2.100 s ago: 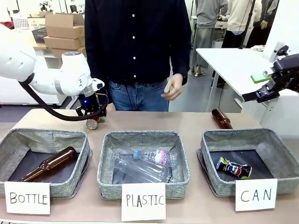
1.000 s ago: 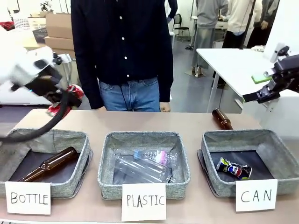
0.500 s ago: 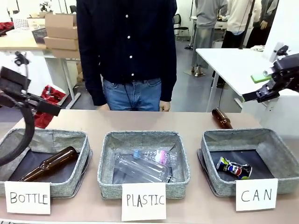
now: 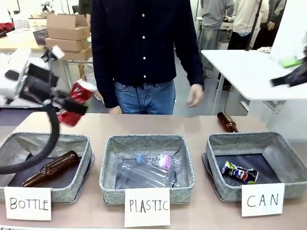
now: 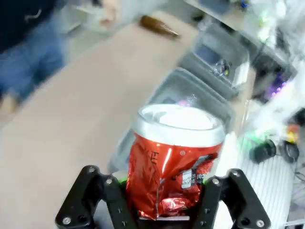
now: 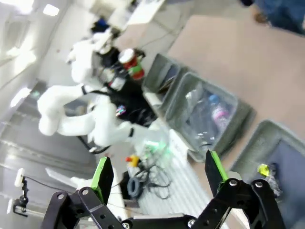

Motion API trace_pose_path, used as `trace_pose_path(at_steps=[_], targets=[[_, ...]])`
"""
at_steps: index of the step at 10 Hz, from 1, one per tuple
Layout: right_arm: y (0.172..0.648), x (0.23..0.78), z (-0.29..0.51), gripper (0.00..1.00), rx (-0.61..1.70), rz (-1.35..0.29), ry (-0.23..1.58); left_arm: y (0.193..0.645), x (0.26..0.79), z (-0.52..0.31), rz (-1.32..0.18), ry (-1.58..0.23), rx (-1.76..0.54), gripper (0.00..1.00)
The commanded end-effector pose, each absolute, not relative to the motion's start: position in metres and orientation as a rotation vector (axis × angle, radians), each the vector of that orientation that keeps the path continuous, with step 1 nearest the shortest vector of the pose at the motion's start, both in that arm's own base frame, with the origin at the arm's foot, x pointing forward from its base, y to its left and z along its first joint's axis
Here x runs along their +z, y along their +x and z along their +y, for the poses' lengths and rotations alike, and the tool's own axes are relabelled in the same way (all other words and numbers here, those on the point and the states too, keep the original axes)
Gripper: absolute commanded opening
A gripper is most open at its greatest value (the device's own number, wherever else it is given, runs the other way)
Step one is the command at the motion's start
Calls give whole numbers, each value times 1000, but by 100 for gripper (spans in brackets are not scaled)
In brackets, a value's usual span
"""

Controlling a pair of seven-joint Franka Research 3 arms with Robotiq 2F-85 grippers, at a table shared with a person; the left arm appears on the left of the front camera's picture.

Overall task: Sort the can waste into the basket.
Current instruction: Pick up the can waste from the table and place it in the right Fabric basket.

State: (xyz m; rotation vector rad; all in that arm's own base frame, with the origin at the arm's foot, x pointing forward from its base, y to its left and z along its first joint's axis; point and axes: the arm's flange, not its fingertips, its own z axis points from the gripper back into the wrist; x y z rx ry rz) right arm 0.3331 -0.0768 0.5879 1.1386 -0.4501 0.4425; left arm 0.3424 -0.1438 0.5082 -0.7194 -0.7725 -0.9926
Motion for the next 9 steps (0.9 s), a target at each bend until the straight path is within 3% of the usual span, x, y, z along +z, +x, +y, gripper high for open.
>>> trace_pose_path(at_steps=[1, 4, 7, 9], targets=[[285, 618, -150, 100, 295, -547, 918, 378, 526, -238, -798, -875, -1258, 0], [208, 591, -243, 100, 47, -592, 796, 357, 532, -414, -785, -900, -1529, 0], [150, 563, -290, 100, -35, -598, 777, 330, 467, -554, -830, -746, -1592, 0], [152, 564, -290, 100, -45, -603, 793, 328, 422, -614, -844, -558, -1630, 0]])
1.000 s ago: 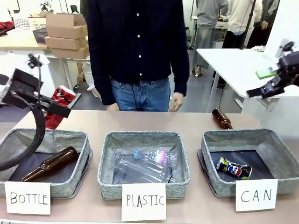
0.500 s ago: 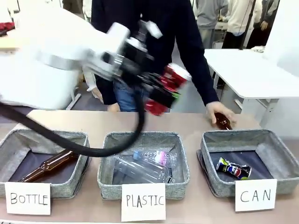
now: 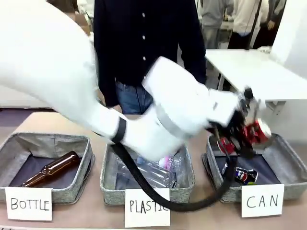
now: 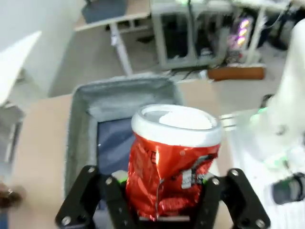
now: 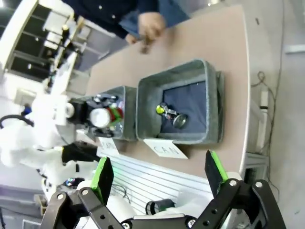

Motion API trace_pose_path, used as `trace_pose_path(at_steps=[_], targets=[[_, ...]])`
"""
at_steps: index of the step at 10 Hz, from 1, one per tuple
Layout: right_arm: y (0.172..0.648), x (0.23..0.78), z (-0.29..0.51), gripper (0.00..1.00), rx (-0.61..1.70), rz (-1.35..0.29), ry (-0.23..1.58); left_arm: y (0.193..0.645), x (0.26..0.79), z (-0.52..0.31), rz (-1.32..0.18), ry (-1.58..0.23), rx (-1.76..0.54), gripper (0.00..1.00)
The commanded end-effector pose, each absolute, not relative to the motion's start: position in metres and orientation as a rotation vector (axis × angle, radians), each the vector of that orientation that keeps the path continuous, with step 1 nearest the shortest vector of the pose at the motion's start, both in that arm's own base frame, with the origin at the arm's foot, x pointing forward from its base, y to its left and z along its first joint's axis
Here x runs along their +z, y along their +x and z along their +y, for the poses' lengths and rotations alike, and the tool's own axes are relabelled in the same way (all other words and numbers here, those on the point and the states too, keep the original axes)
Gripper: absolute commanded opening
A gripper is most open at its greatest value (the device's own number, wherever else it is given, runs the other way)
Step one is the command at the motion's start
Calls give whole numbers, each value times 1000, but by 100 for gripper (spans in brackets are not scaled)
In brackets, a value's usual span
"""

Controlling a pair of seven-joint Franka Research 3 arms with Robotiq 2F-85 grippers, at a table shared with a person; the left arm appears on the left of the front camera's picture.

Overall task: Sort the can waste into the basket.
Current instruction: Pick up the can waste from the table and place it in the right Fabric basket.

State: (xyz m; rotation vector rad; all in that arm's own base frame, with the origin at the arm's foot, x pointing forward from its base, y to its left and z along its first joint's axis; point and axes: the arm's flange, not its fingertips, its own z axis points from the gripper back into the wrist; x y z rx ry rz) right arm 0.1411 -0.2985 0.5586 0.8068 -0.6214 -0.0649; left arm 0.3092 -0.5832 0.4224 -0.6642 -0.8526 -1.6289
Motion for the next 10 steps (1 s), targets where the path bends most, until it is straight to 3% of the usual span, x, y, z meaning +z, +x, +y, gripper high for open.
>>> trace_pose_path(at_steps=[1, 4, 10], targets=[[152, 564, -290, 100, -45, -603, 793, 331, 413, -628, -793, -507, -1636, 0], [152, 564, -290, 100, -45, -603, 793, 351, 398, -642, -690, -522, -1593, 0], [152, 564, -290, 100, -45, -603, 793, 373, 407, -642, -627, -556, -1560, 0]])
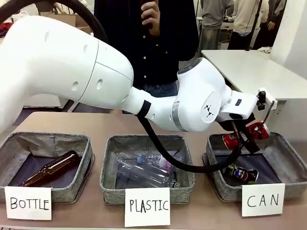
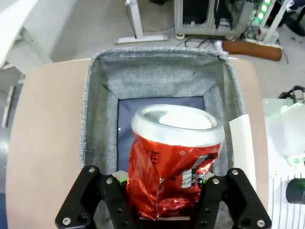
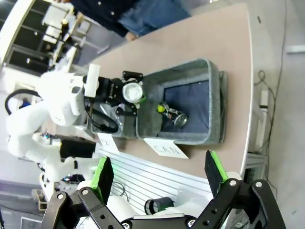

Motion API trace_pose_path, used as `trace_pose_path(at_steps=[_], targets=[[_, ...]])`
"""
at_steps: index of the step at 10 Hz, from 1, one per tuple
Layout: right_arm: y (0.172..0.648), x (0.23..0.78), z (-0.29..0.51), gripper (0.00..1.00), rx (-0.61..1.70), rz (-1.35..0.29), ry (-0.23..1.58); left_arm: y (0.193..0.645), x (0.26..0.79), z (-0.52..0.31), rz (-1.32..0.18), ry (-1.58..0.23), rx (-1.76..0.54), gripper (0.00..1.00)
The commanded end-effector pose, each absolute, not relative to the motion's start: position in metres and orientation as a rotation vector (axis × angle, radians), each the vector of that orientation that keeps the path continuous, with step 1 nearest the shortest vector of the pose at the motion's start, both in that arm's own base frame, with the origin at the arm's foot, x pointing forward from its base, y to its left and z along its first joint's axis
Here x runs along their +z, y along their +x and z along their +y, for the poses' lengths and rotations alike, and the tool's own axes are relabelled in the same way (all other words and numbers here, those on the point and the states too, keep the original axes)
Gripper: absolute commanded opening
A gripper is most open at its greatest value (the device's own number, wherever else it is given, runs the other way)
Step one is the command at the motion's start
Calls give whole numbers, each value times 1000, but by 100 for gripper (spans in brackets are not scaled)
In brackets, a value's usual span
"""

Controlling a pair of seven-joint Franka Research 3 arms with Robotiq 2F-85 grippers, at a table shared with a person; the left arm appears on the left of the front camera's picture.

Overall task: Sort the can waste into the basket.
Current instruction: Pick up the can waste from the table and place it in the right Fabric basket.

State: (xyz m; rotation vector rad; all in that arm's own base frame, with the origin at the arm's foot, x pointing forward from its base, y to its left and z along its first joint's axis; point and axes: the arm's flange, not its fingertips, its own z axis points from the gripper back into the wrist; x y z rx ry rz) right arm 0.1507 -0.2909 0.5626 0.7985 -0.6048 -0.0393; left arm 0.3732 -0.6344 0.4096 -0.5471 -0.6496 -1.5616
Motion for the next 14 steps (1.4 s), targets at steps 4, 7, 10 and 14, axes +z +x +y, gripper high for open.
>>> trace_pose_path(at_steps=[4, 7, 10, 14], targets=[[152, 564, -290, 100, -45, -603, 793, 372, 407, -639, -598, -605, -1552, 100], [152, 564, -290, 100, -45, -603, 793, 372, 410, -636, -611, -596, -1546, 100], [152, 564, -290, 100, -45, -603, 793, 372, 410, -633, -611, -583, -1542, 100], [152, 564, -290, 100, -45, -603, 793, 374, 418, -628, -621, -597, -1525, 100]])
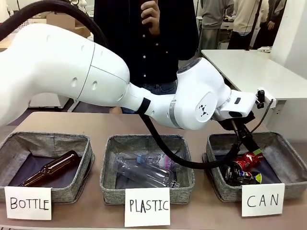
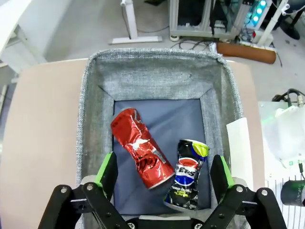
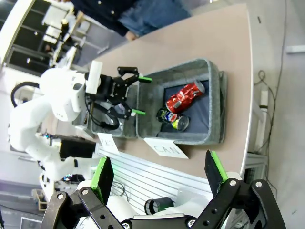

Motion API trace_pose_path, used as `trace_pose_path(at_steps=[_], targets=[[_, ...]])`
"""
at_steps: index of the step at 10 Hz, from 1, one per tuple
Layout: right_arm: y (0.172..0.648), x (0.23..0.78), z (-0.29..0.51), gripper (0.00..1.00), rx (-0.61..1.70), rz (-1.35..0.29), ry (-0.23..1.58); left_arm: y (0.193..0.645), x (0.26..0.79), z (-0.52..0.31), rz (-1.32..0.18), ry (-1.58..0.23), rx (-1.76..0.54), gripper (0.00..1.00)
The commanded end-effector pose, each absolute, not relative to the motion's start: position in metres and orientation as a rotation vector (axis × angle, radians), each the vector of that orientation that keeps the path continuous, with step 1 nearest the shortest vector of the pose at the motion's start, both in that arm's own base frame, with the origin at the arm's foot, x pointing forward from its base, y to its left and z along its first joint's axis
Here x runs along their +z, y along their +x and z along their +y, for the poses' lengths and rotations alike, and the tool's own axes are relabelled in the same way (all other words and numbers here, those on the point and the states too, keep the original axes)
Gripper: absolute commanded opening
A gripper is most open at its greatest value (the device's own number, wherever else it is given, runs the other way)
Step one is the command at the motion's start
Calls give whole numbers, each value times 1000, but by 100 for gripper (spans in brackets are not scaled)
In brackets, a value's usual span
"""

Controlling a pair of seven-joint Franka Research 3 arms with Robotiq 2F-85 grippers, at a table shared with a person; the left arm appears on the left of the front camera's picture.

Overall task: Sort the can waste into the basket.
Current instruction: Pick up the can waste from the table and place it in the right Fabric basket.

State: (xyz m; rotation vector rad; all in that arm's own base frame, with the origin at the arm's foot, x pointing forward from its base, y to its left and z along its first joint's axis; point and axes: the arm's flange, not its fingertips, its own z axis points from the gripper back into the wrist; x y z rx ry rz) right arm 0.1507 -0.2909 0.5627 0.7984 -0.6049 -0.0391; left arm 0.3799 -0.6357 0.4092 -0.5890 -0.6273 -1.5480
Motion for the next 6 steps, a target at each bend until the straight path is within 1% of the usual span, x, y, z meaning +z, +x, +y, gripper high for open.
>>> trace_pose_path(at_steps=[1, 3, 4, 5, 6], targets=[[152, 564, -290, 100, -45, -603, 793, 377, 427, -621, -612, -612, -1511, 100], [151, 563, -291, 100, -39, -605, 798, 383, 454, -576, -476, -597, -1520, 100], [160, 568, -277, 100, 16, -584, 796, 385, 473, -536, -391, -614, -1470, 100], [175, 574, -256, 100, 78, -589, 812, 389, 497, -485, -351, -639, -1395, 100], [194, 581, -227, 100, 164, -571, 829, 392, 519, -428, -378, -671, -1328, 100]])
